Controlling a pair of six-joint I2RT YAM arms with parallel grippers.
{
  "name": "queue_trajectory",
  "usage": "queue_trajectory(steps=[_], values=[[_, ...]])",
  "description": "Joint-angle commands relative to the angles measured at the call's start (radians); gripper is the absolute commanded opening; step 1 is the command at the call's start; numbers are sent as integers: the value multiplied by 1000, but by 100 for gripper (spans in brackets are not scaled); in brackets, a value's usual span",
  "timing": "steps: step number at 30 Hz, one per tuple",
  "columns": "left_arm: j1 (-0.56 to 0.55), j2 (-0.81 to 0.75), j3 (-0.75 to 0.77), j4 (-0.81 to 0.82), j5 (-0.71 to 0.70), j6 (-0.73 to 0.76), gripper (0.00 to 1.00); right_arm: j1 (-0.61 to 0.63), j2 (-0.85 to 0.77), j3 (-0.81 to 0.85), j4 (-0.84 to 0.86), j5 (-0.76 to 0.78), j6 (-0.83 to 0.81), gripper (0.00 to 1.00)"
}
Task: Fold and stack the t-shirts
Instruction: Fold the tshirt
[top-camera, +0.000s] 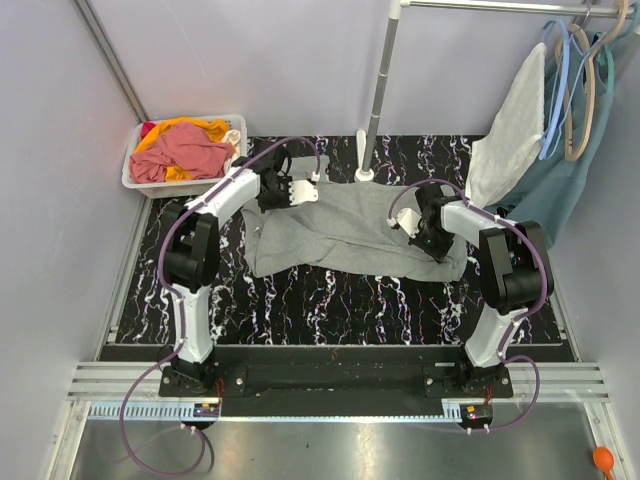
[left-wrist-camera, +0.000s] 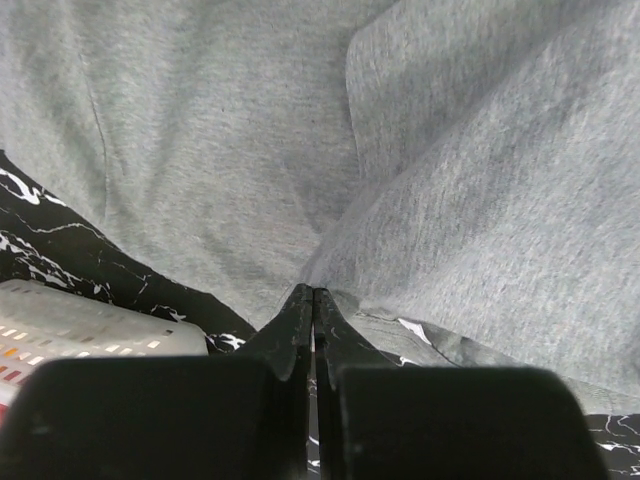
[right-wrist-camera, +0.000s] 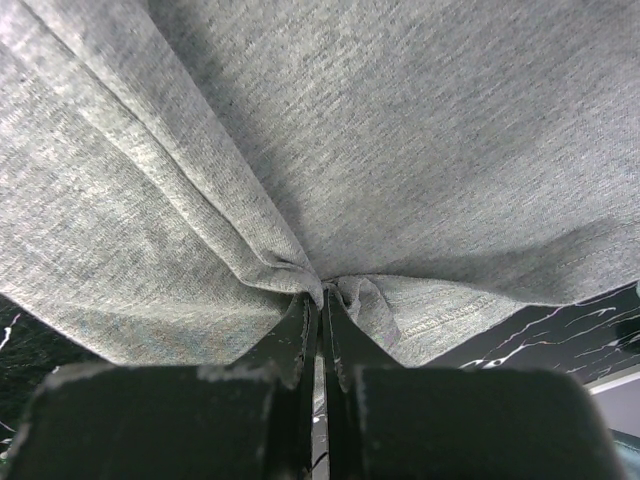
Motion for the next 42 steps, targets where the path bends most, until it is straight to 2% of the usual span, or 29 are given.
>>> queue_trajectory(steps=[1,4,10,22,40,41,42], values=[[1,-9,-15,43,-61,28,0,-8,-3,-10,-6,48,-17,0],[1,-28,-87,73,-80,37,0,-8,-17,-2,-8,64,-23,0],[3,-40,-135,100,-98,52,0,-12,-69,-2,-14,115,-46,0],[1,-34,-129,123,-103,46,0,-23,-115,50,-32,155,-69,0],[-10,-19,-88,133,-115,29,0,-23,-35,179,-57,153,-66,0],[-11,-18,-86,139,-115,23,1,-24,-32,180,-55,153,-66,0],[-13,-20,-88,143,-115,22,10,-23,-28,179,-54,155,-65,1]])
